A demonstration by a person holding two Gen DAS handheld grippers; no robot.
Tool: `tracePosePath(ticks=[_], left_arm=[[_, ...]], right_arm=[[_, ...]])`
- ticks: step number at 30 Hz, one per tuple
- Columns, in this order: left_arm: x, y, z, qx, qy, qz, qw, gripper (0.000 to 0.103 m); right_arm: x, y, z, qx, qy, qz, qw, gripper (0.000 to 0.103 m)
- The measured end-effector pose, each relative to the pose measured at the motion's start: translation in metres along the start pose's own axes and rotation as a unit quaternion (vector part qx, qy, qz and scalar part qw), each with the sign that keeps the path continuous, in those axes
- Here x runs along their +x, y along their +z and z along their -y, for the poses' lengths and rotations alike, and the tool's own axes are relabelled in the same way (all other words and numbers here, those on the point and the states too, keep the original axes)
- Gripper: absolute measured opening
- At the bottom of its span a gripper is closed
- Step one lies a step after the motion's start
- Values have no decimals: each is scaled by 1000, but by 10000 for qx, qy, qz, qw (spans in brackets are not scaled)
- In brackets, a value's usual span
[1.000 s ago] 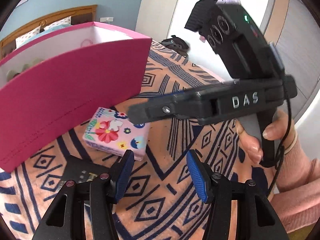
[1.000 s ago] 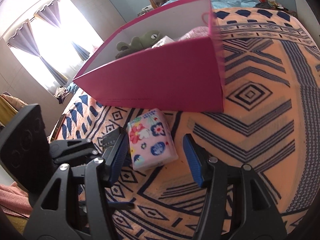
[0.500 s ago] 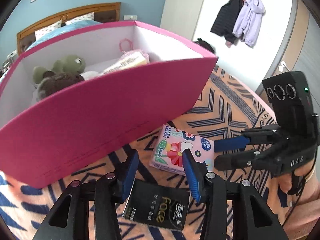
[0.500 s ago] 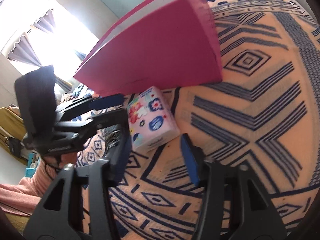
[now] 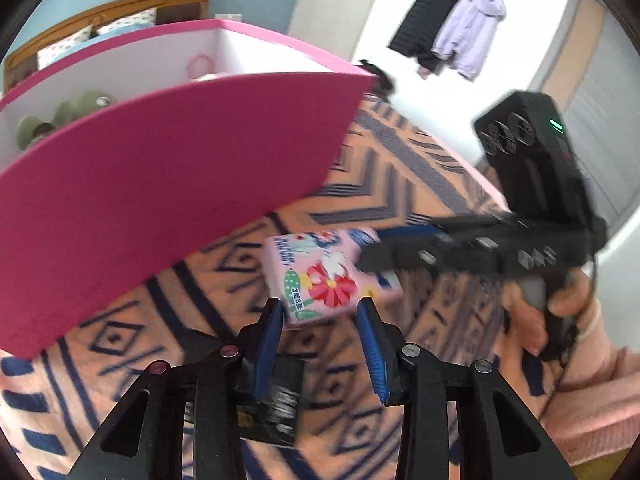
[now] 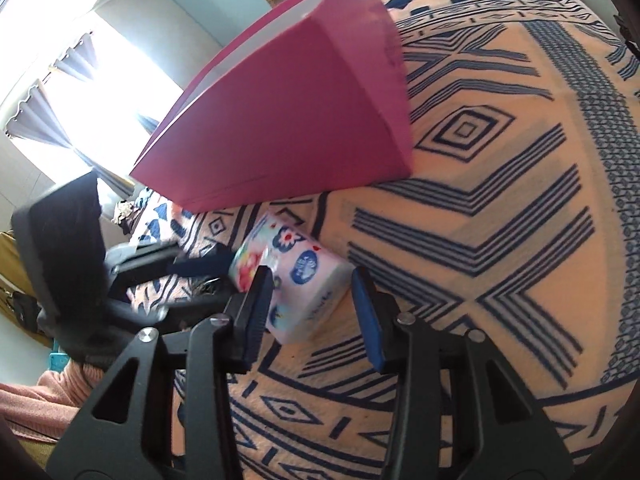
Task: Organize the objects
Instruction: 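Close both grippers on the floral pink tissue pack, then lift the floral tissue pack toward the pink box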
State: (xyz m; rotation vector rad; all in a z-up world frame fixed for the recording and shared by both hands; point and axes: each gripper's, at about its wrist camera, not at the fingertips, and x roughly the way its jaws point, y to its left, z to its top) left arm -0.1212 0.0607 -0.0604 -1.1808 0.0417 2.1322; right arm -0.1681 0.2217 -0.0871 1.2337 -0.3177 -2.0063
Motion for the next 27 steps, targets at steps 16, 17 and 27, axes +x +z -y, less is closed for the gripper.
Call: tracePosePath(ticks=[16, 17, 27], left_arm=[[7, 5, -5, -441, -19, 28, 9990, 36], [6, 5, -4, -446, -25, 43, 9990, 36], [-8, 3, 7, -435, -38, 235, 9988, 36]], right_arm=[[0, -3, 1, -143, -135, 15, 9998, 42], [0, -3, -1, -181, -180, 26, 9997, 42], [-9, -7, -14, -366, -272, 158, 9988, 42]])
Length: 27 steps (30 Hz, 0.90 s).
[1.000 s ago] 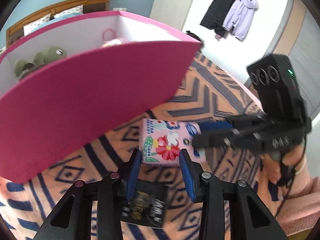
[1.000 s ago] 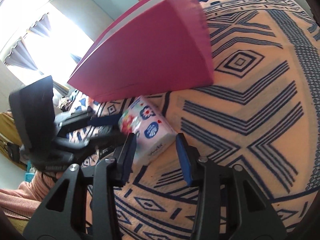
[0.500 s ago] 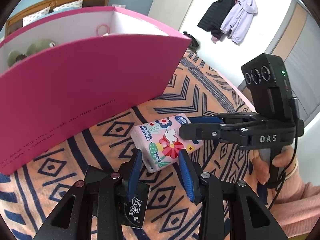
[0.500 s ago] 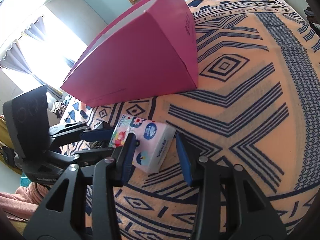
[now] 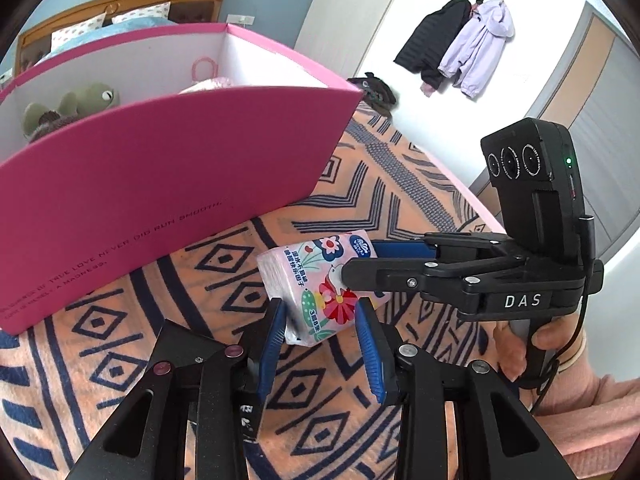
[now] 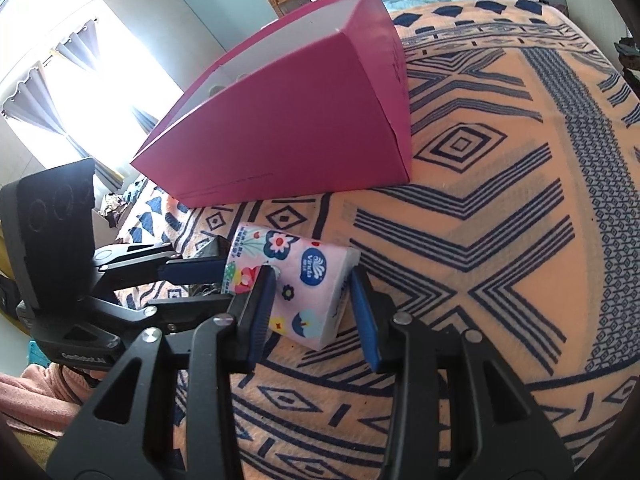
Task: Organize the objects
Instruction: 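Lift the floral tissue pack toward the pink box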
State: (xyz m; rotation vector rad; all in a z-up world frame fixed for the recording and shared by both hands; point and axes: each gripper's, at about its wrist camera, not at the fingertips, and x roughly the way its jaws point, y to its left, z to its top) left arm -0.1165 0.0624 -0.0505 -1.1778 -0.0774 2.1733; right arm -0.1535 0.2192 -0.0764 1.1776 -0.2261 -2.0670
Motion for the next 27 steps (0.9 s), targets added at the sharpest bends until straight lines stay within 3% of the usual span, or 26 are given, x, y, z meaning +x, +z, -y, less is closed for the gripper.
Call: tracePosePath(ticks=[27], left_arm=[[-48, 10, 19, 197, 58, 661, 9976, 36]], right_arm=[[-41, 15, -39, -601, -47, 509, 9969, 42]])
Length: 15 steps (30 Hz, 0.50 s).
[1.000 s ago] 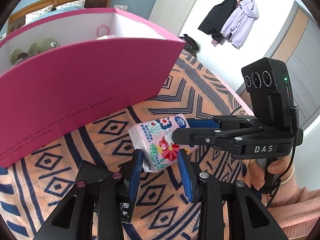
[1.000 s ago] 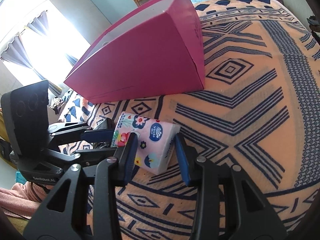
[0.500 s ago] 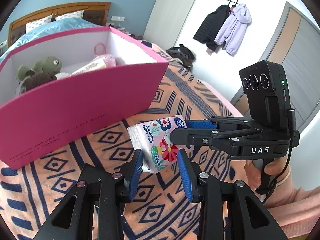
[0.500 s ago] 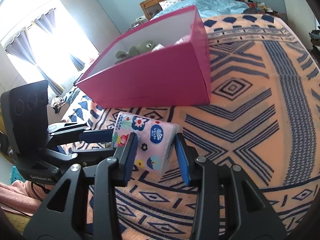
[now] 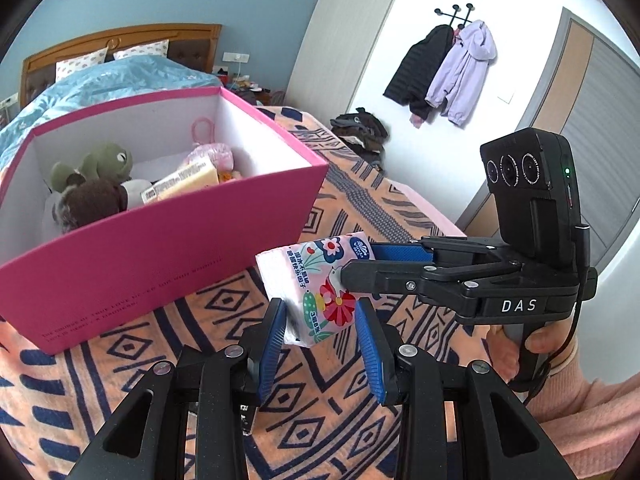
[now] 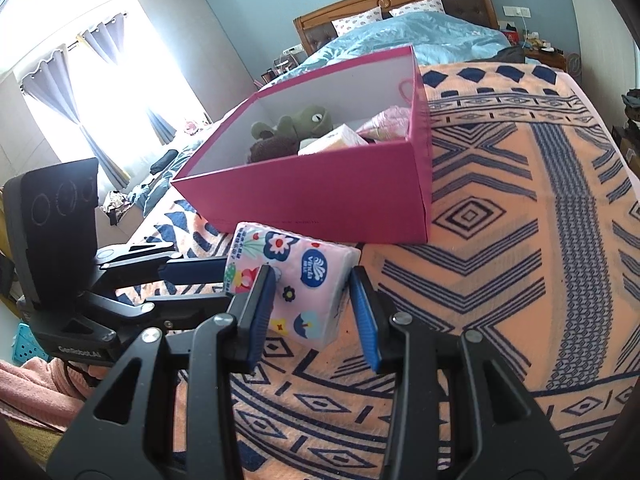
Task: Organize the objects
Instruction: 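Lift the floral tissue pack toward the pink box, then carry the floral tissue pack with both grippers over the box rim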
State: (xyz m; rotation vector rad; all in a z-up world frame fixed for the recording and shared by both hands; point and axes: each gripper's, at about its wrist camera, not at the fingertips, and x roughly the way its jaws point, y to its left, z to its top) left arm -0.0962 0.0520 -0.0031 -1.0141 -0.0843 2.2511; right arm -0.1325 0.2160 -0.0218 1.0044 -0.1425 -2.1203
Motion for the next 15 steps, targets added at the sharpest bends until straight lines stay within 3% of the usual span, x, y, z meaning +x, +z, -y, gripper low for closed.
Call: tracePosePath(ticks=[15], left_arm=[[-12, 16, -2, 26, 35, 256, 9997, 36]], right_arm=[[-10, 21, -9, -263, -66, 212, 9994, 42]])
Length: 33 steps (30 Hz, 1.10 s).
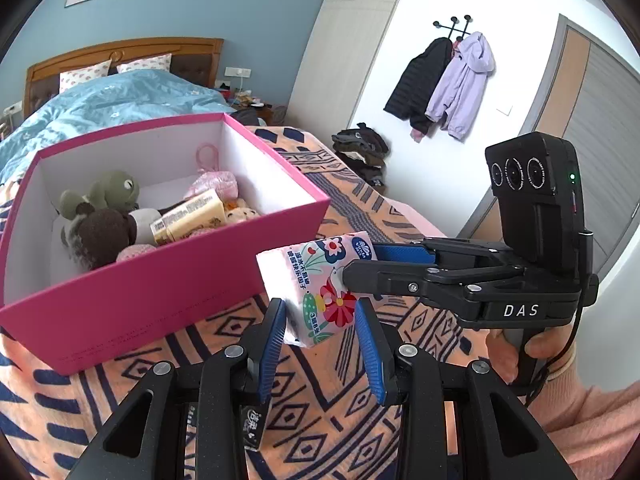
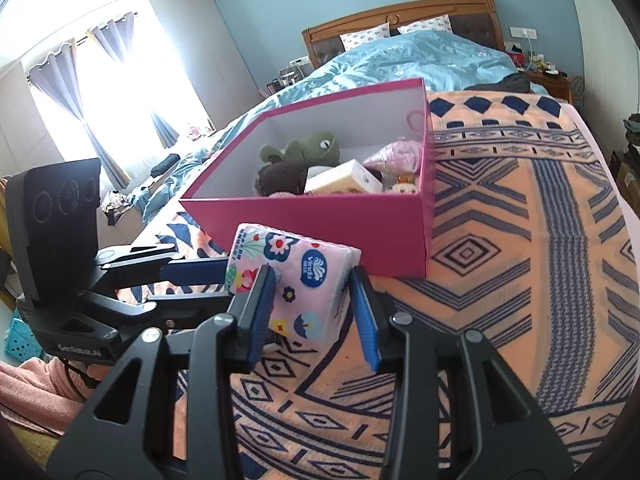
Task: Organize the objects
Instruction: 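Carry the floral tissue pack with both grippers over the box rim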
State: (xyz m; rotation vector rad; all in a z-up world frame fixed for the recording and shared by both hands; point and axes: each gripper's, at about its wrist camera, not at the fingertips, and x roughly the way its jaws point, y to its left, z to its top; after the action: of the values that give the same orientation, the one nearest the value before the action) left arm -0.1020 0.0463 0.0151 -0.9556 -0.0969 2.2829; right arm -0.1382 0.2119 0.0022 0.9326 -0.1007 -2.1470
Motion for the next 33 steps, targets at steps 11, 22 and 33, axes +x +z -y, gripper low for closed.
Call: tracePosePath(ticks=[11, 22, 33], left_arm=[[-2, 14, -4, -14, 67, 158, 9999, 36], [-2, 21, -3, 1, 109, 231, 9997, 36], [0, 27, -6, 17, 149, 233, 9996, 36]], right_arm=[[-2, 14, -1, -99, 0, 129, 9999, 42], [-4, 24, 0, -169, -25, 214, 9996, 42], [-5, 31, 0, -208, -37, 278, 9994, 42]])
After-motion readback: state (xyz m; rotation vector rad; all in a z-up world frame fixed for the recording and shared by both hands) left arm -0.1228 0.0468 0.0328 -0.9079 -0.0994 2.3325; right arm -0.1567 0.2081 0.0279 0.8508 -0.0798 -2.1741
